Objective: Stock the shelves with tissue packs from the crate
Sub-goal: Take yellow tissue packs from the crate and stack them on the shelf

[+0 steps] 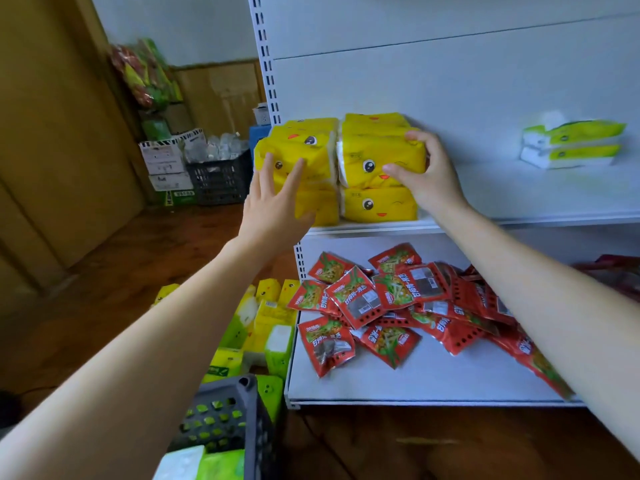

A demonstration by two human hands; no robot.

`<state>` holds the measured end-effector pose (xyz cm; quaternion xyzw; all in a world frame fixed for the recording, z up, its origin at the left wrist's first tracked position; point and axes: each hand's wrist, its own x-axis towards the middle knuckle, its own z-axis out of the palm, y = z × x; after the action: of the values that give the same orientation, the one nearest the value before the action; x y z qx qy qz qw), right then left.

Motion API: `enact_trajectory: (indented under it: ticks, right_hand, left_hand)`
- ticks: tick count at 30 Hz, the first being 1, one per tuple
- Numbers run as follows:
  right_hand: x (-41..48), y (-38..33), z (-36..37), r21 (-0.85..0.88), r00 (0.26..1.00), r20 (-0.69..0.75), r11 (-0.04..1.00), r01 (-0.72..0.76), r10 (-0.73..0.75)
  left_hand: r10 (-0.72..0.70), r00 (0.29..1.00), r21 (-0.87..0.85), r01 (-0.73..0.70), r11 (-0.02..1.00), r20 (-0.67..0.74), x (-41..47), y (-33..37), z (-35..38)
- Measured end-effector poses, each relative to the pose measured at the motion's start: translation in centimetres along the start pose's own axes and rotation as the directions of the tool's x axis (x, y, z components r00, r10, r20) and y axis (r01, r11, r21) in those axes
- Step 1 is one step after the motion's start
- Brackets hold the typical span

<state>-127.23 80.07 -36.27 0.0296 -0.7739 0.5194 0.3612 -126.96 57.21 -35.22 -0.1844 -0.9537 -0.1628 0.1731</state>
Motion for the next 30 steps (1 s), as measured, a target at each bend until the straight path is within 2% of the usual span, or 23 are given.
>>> enact_trajectory:
  ticks: [6,8,12,15,19,22,24,26,30]
  right_hand:
    - [0.1,0.1,0.1,-0.077,1.0,0.028,0.997,-0.003,0.006]
    - [-0.4,-0.5,-0.6,-0.129,1.0,-0.015,0.991,0.02,-0.022]
    - [-1.2,-3.2,-0.6,-0.169,0.971,-0.109,0.966,0.194,-0.214]
    - [-2.6,-5.4,2.2,-0.2,0.93,-0.065,0.918,0.344,-0.363]
    - [-6.4,-7.6,8.8,-0.122,0.895,0.12,0.888,0.443,-0.429]
    - [-10.2,-8.8,14.2,0.007,0.88,0.286,0.92,0.393,-0.378]
    - [-13.0,-9.2,17.7,0.056,0.845,0.428,0.942,0.33,-0.321]
    - [-16.0,-9.5,21.3,0.055,0.776,0.583,0.964,0.261,-0.243]
    - [-22.3,-9.6,27.7,-0.046,0.572,0.817,0.978,0.203,-0.08]
  left_hand:
    - [0.011,0.999,-0.007,-0.011,1.0,-0.034,0.1,0.0,0.4]
    - [0.03,0.998,-0.019,-0.031,0.999,-0.054,-0.2,-0.2,0.3]
    - [0.057,0.995,-0.058,-0.062,0.996,-0.083,-1.4,-1.7,-0.2]
    - [0.003,0.997,-0.079,-0.01,0.997,-0.083,-2.7,-3.7,-0.7]
    - [-0.107,0.992,-0.106,0.099,0.989,-0.072,-5.4,-7.6,-1.4]
    - [-0.181,0.982,-0.11,0.175,0.978,-0.051,-8.6,-11.6,-1.9]
    - [-0.253,0.967,-0.093,0.252,0.963,-0.001,-11.4,-14.9,-2.0]
    - [-0.331,0.942,-0.065,0.334,0.94,0.056,-14.5,-18.6,-2.0]
    - [-0.507,0.848,-0.082,0.522,0.849,0.153,-21.1,-24.8,-2.0]
